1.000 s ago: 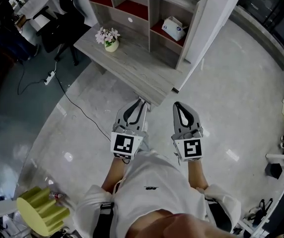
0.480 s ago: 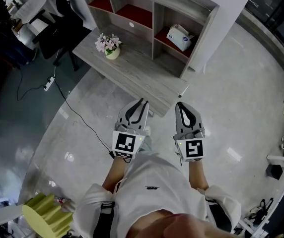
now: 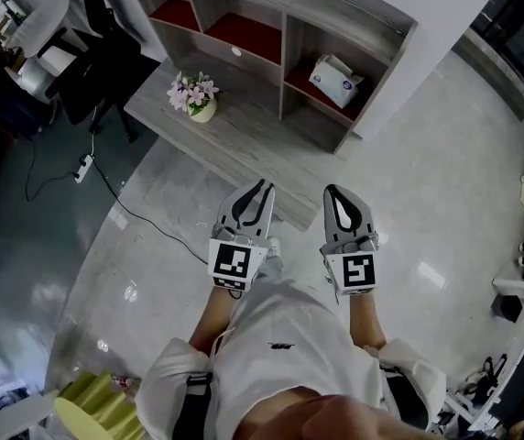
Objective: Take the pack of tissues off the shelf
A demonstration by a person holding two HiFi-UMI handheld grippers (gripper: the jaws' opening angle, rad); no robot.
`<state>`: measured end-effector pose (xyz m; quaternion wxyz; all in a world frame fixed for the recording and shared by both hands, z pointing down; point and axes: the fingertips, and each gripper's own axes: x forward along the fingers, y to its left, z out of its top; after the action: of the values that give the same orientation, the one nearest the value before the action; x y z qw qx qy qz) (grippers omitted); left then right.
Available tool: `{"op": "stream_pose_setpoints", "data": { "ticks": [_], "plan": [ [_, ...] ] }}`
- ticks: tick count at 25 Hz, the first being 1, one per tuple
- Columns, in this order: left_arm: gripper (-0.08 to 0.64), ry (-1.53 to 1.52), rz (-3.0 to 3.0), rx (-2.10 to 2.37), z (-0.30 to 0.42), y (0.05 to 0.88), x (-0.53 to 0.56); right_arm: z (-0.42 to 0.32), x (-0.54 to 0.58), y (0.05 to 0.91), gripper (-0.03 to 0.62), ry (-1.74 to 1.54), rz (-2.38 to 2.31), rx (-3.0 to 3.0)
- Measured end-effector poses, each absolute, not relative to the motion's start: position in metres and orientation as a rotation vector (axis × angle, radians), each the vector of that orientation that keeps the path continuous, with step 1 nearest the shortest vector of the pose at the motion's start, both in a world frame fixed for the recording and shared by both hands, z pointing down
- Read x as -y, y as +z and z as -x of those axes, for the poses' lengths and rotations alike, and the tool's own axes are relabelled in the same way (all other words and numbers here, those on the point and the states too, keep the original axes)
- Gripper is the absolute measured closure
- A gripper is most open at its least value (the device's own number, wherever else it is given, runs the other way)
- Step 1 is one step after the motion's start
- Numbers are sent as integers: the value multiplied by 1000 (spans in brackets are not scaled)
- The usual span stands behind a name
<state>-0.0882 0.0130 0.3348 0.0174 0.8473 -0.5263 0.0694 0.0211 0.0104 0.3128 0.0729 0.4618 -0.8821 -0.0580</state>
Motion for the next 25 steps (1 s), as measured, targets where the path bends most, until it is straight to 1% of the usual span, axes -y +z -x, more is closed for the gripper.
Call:
{"op": "stream_pose_setpoints", "data": {
  "ticks": [12,25],
  "plan": [
    [515,213,-2700,1517,100,341,50,-4,40,322,566,-131,-1481,2579],
    [515,195,-2733,1434,87,349,107,-3,83,333,566,-111,-1506,2539]
  ]
}}
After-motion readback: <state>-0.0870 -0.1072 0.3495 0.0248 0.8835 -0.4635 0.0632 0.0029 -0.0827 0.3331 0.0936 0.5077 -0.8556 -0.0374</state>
